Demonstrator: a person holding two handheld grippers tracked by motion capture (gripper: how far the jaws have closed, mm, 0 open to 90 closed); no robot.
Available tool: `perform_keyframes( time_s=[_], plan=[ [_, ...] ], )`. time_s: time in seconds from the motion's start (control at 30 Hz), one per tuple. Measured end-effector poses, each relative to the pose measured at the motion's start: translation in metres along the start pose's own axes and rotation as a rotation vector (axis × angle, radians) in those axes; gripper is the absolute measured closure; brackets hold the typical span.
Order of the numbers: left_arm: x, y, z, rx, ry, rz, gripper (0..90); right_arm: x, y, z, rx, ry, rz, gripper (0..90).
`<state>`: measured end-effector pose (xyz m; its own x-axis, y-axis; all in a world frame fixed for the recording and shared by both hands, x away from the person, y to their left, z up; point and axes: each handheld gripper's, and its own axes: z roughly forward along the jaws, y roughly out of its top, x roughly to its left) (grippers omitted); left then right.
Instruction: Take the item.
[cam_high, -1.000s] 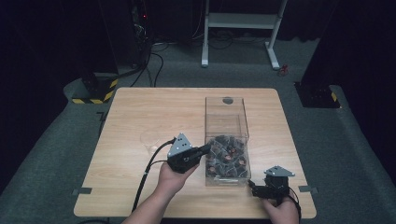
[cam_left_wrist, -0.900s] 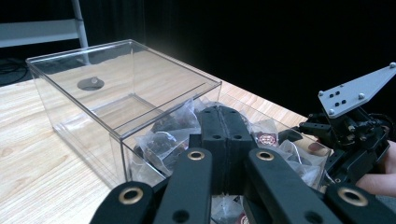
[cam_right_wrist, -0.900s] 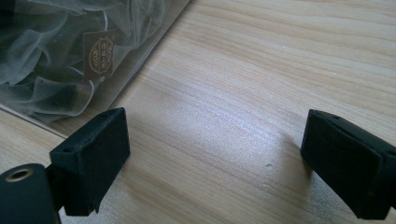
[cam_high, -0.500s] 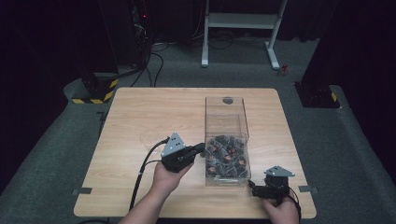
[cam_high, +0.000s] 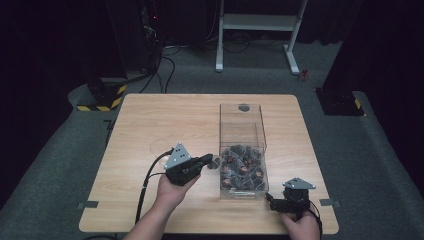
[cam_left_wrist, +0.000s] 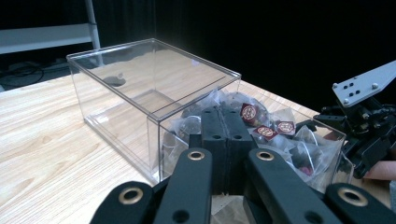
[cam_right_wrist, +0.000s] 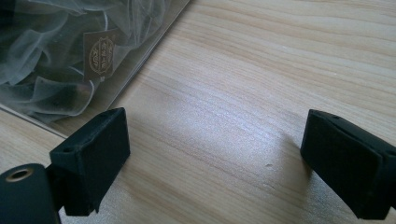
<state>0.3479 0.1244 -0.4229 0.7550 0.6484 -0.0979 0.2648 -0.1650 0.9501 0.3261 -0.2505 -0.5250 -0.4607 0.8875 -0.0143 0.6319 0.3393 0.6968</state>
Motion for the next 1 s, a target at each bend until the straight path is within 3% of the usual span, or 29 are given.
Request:
perform_keyframes(
  time_s=[0.3, 1.0],
  plan=[
    [0.006, -0.007, -0.012, -0.006, 0.032, 0.023, 89.9, 0.000, 0.000, 0.000, 0.000, 0.000, 0.002, 7.8],
    [0.031, -0.009, -0.041, -0.038, 0.096, -0.011, 90.0, 0.000, 0.000, 0.000, 0.001, -0.001, 0.005, 7.9]
  ],
)
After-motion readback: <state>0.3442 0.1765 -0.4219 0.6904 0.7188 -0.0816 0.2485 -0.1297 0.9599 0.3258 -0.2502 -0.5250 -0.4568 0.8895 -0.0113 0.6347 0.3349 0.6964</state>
